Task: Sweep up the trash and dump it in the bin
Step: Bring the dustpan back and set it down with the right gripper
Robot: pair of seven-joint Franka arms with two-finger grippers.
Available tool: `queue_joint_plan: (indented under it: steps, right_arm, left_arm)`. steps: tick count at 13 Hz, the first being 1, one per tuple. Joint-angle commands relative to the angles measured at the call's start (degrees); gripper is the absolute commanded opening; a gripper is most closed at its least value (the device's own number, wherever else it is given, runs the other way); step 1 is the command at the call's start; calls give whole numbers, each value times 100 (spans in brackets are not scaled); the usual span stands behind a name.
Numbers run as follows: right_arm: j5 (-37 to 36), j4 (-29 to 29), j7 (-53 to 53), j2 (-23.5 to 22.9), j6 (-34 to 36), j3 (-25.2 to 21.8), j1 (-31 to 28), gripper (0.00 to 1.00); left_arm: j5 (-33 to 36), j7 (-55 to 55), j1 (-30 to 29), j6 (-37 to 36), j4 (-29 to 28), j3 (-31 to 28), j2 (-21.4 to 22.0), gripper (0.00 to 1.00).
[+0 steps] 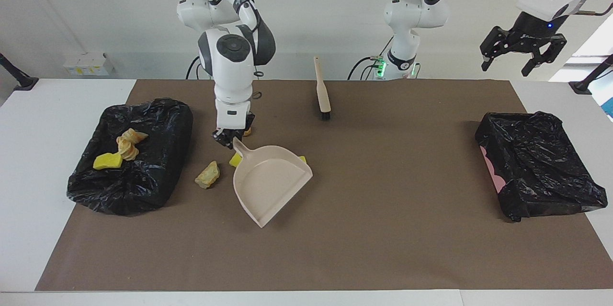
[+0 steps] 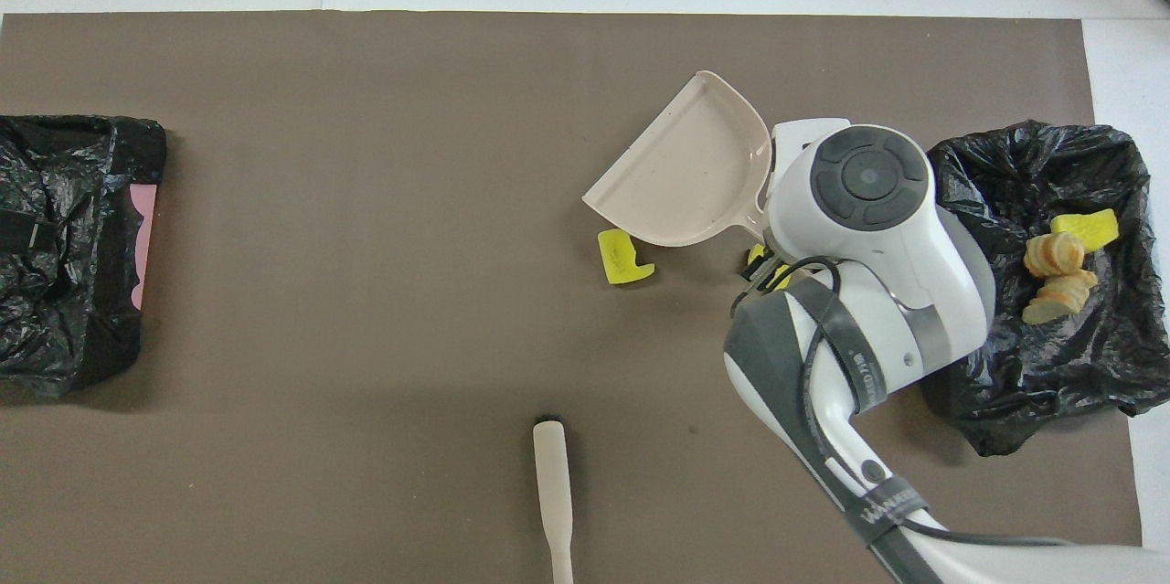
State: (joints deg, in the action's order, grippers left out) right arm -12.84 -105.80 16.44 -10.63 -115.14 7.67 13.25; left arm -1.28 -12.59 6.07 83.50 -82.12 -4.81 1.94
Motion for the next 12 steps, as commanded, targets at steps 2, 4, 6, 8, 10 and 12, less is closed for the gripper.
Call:
queue_joint_plan:
  steps: [2, 4, 6, 8, 10, 12]
  right_arm:
    - [639, 638, -2225, -544, -79, -28, 318, 0]
    - [738, 911, -2984, -930, -96, -28, 685, 0]
    - [739, 1462, -4134, -1465, -185, -28, 959, 0]
    - [739, 2296, -4979, -2089, -45, -28, 1362, 0]
    - [739, 2966, -5745, -2617, -17, -28, 1618, 0]
    - [739, 3065, -5862, -2707, -79, -28, 1672, 0]
  left_arm:
    - [66, -7, 26, -79, -137, 32, 131, 100]
    - [66, 2, 0, -80, -137, 32, 131, 100]
    - [66, 2, -36, -97, -137, 32, 131, 100]
    - [75, 2, -36, -106, -129, 32, 131, 100]
    - [84, 11, 34, -71, -129, 32, 123, 100]
    - [93, 115, -9, -80, -120, 58, 123, 100]
